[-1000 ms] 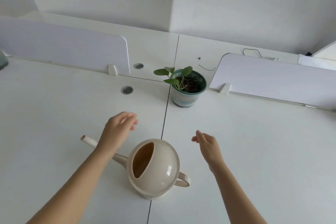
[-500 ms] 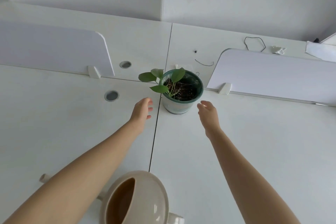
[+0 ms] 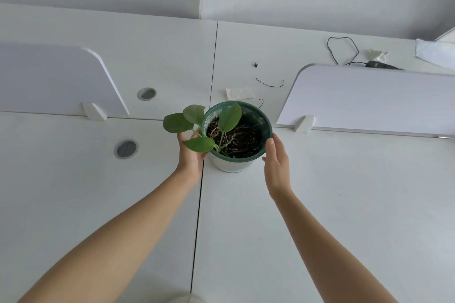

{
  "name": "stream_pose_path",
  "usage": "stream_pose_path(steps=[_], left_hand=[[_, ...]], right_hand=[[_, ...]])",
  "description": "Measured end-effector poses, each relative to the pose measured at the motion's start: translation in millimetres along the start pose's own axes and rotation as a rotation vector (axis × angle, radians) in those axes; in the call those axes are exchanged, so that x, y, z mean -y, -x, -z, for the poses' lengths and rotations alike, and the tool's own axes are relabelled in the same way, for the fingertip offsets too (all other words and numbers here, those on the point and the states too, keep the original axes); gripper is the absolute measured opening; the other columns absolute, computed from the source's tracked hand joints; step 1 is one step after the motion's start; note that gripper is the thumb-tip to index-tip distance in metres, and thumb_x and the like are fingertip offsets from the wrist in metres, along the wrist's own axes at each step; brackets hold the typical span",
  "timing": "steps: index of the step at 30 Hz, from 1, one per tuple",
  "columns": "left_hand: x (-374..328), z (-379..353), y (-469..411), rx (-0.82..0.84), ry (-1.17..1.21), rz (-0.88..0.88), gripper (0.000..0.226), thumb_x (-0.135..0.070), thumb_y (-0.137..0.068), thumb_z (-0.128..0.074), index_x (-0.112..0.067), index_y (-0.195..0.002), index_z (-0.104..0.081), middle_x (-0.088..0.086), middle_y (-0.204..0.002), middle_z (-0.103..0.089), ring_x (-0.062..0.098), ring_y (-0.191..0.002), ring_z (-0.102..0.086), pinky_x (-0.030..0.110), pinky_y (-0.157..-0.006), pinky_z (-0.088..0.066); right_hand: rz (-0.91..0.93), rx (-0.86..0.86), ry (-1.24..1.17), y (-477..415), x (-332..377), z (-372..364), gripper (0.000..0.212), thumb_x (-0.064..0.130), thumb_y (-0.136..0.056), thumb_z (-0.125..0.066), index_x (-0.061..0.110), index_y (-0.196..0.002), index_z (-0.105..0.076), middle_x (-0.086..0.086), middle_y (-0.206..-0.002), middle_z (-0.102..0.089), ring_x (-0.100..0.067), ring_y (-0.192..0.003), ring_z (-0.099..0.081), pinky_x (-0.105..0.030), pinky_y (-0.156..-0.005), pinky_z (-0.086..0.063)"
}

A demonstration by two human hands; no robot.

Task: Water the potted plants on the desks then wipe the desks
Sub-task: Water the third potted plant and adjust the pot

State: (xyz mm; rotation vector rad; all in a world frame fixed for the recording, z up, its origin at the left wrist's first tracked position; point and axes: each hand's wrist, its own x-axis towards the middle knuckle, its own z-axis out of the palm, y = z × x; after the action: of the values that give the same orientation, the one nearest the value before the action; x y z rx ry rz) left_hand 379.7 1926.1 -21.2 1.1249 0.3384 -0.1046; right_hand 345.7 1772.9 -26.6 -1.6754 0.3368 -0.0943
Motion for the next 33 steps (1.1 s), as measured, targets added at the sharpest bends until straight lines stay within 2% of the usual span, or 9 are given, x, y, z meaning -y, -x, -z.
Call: stream_pose_path(steps=[4, 11, 15, 20, 23, 26, 29, 31, 33], left_hand=[[4.1, 4.7, 7.0, 0.045, -0.046, 0.022, 0.035, -0.051, -0.082, -0.026, -0.035, -0.088, -0.057, -0.011, -0.095, -0.062, 0.005, -0.094, -0.053, 0.029, -0.087, -0.038], [19.0, 19.8, 23.2, 0.073, -0.101, 0.117, 0.045, -0.040, -0.097, -0.024, -0.020, -0.127, -0.050, -0.003, -0.131, -0.053, 0.011, -0.127, -0.042, 0.030, -0.107, -0.023], [14.1, 38.2, 13.7, -0.034, -0.080, 0.208, 0.041, -0.031, -0.097, -0.034, -0.019, -0.135, -0.044, -0.004, -0.139, -0.048, 0.011, -0.129, -0.040, 0.037, -0.108, -0.022], [0.3, 47.0, -10.1, 0.028, -0.006, 0.181, 0.026, -0.019, -0.093, -0.042, -0.023, -0.116, -0.053, 0.002, -0.118, -0.057, 0.017, -0.118, -0.048, 0.042, -0.114, -0.024], [2.9, 33.7, -12.4, 0.136, -0.004, 0.114, 0.004, -0.018, -0.078, -0.050, -0.020, -0.077, -0.053, -0.008, -0.073, -0.062, 0.016, -0.083, -0.051, 0.033, -0.091, -0.042], [8.5, 28.5, -7.2, 0.152, 0.006, 0.079, 0.014, -0.017, -0.083, -0.048, -0.022, -0.073, -0.054, -0.012, -0.064, -0.062, 0.015, -0.077, -0.049, 0.031, -0.082, -0.044], [14.0, 29.2, 2.0, 0.134, 0.026, 0.111, 0.017, -0.016, -0.085, -0.048, -0.024, -0.077, -0.061, -0.009, -0.074, -0.066, 0.010, -0.081, -0.059, 0.031, -0.087, -0.044], [17.0, 28.4, 6.0, 0.108, 0.038, 0.120, 0.038, -0.012, -0.093, -0.038, -0.025, -0.070, -0.066, -0.010, -0.066, -0.069, 0.003, -0.067, -0.065, 0.023, -0.074, -0.050], [17.1, 27.0, 10.6, 0.068, 0.062, 0.147, 0.037, -0.015, -0.096, -0.032, -0.024, -0.080, -0.064, -0.010, -0.070, -0.071, 0.005, -0.075, -0.065, 0.025, -0.081, -0.047]], right_hand=[[0.026, 0.007, -0.004, -5.7, 6.1, 2.1, 0.027, 0.034, -0.096, -0.030, 0.041, -0.096, -0.057, 0.017, -0.099, -0.062, 0.000, -0.098, -0.055, -0.025, -0.085, -0.042], [-0.078, 0.176, 0.059, -30.6, 14.7, 14.3, 0.053, 0.049, -0.096, -0.023, 0.021, -0.138, -0.039, 0.002, -0.142, -0.045, -0.014, -0.131, -0.038, -0.036, -0.111, -0.026], [-0.062, 0.064, 0.030, -21.0, 8.3, 14.3, 0.050, 0.048, -0.093, -0.027, 0.020, -0.131, -0.044, -0.002, -0.138, -0.048, -0.017, -0.129, -0.041, -0.043, -0.112, -0.029], [0.004, -0.018, 0.001, 10.5, -0.8, -2.3, 0.044, 0.030, -0.097, -0.036, 0.015, -0.137, -0.034, 0.001, -0.129, -0.049, -0.011, -0.117, -0.046, -0.014, -0.090, -0.039], [-0.005, -0.022, -0.058, 16.2, -4.2, -9.7, 0.044, 0.024, -0.098, -0.035, 0.017, -0.141, -0.030, 0.009, -0.129, -0.044, -0.002, -0.117, -0.041, -0.007, -0.086, -0.034], [0.024, 0.005, -0.046, 11.2, -6.3, -7.2, 0.038, 0.025, -0.099, -0.031, 0.022, -0.135, -0.040, 0.017, -0.125, -0.049, 0.012, -0.108, -0.046, 0.001, -0.083, -0.035], [0.003, 0.056, -0.051, 0.8, 1.1, -3.1, 0.034, 0.028, -0.100, -0.026, 0.032, -0.131, -0.039, 0.029, -0.118, -0.047, 0.022, -0.105, -0.040, 0.001, -0.086, -0.030], [-0.031, 0.083, -0.058, -7.8, 4.5, -0.4, 0.041, 0.032, -0.100, -0.023, 0.025, -0.139, -0.033, 0.022, -0.134, -0.040, 0.008, -0.122, -0.037, -0.009, -0.100, -0.026], [-0.073, 0.101, -0.051, -11.4, 6.2, 2.4, 0.049, 0.037, -0.099, -0.021, 0.021, -0.146, -0.021, 0.010, -0.150, -0.028, -0.005, -0.137, -0.024, -0.025, -0.113, -0.019]])
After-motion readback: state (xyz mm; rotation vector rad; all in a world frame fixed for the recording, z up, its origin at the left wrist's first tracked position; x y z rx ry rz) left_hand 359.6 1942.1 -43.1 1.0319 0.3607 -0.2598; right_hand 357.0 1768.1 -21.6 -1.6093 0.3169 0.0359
